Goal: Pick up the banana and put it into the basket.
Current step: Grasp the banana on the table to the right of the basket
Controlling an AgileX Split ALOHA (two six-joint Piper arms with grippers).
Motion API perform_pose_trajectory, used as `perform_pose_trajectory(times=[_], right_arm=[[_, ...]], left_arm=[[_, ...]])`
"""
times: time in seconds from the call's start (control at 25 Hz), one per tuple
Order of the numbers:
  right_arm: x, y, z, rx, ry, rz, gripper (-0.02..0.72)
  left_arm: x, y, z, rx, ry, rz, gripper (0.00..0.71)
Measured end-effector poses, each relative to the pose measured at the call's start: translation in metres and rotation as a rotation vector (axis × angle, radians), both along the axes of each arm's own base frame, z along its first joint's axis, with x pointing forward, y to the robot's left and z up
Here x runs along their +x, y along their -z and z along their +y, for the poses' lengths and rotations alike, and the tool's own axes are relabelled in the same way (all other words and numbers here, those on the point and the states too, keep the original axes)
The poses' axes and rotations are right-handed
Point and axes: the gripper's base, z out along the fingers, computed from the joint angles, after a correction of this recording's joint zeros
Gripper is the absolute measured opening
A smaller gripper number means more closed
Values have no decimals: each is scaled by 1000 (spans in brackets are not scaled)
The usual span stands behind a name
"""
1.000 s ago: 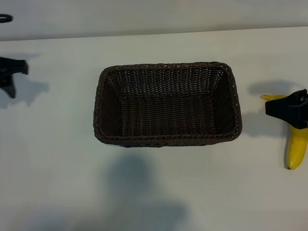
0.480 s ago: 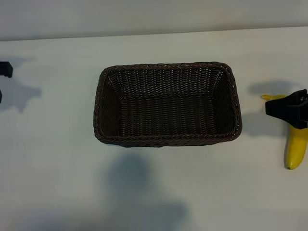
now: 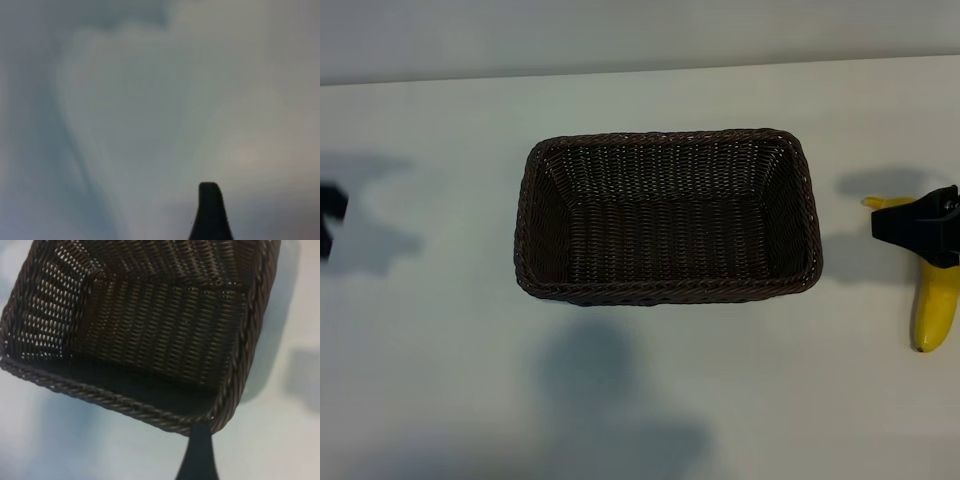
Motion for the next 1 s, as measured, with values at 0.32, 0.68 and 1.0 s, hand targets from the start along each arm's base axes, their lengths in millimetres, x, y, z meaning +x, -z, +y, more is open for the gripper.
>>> perform_pose_trajectory(times=[0.32,0.68,1.0], right_arm=[[0,0,0,0,0,0,593],[0,0,0,0,0,0,593],[0,0,0,0,0,0,593]], left_arm=[[-81,27,0,0,1,-93,550],[-157,34,0,-1,1,-395,550],[-192,35,1,-2,1,-602,550]])
